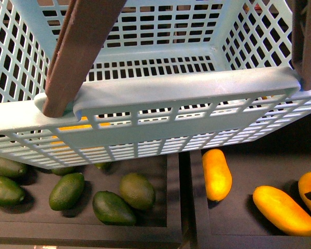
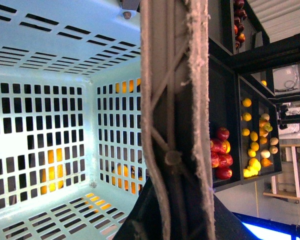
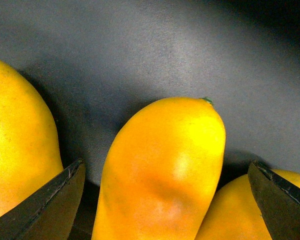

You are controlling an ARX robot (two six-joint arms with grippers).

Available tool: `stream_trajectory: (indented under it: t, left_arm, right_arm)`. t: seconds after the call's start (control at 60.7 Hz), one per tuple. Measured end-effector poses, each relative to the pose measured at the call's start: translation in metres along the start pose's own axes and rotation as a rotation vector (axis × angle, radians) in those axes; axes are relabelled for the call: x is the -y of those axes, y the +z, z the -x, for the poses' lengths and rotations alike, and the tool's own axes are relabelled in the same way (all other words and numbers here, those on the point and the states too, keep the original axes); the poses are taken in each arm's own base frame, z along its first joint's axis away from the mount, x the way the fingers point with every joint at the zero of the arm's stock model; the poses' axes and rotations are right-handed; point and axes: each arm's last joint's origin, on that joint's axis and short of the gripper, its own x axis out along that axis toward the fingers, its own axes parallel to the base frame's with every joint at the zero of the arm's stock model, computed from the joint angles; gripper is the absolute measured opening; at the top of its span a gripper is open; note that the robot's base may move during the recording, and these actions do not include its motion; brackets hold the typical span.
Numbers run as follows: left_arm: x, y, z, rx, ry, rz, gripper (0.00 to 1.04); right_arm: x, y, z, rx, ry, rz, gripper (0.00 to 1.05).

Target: Pick lemon and mango into basket

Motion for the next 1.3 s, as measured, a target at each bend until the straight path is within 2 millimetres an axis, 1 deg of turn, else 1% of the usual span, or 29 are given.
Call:
stream_trajectory:
  t: [0.247,0.593,0.856,1.301]
  left_arm:
    - [0.0,0.0,0.0,-0.004,-0.003,0.0,0.05]
    - [0.0,0.0,0.0,-0.003,-0.002,0.0,0.05]
    - [0.0,0.0,0.0,-0.003,-0.003,0.0,0.05]
    - [0.0,0.0,0.0,-0.003,-0.003,0.0,0.05]
  right_arm:
    - [-0.004,-0.008,-0.008,-0.029,0.023,-0.013,0.96]
    - [0.008,-0.015,-0.012,-0.046,0.002,-0.045,0.96]
    - [0.009,-0.015,-0.017,-0.051,-0.004,-0.044,0.96]
    - [0.004,-0.013,-0.035,-0.079,-0.027,-0.059,0.96]
